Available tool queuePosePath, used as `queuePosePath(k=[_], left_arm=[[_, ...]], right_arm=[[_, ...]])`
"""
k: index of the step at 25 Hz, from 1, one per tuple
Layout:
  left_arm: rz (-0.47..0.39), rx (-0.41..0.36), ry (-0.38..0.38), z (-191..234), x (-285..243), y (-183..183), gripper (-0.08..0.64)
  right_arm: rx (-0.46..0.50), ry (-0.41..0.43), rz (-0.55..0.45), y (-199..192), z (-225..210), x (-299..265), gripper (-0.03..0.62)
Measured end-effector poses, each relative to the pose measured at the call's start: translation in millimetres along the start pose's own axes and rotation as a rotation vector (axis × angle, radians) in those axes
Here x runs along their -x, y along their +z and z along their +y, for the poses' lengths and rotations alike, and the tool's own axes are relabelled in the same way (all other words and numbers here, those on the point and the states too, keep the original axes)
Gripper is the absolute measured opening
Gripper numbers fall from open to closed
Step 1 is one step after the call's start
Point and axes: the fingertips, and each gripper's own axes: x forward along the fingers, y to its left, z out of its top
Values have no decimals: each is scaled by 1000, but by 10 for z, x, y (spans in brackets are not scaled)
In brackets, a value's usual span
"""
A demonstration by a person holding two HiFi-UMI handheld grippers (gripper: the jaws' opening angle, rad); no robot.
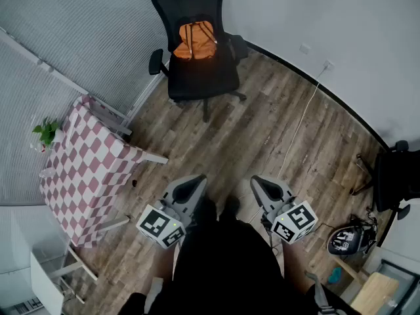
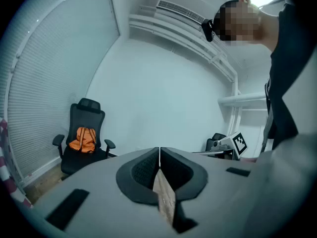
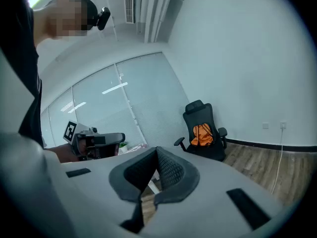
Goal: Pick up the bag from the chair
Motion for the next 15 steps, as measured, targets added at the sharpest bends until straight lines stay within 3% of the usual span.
queuePosePath(k=[15], left_arm=[[-8, 3, 37, -3, 79, 29, 34]], right_arm=[[-2, 36, -26, 144, 88, 1, 20]])
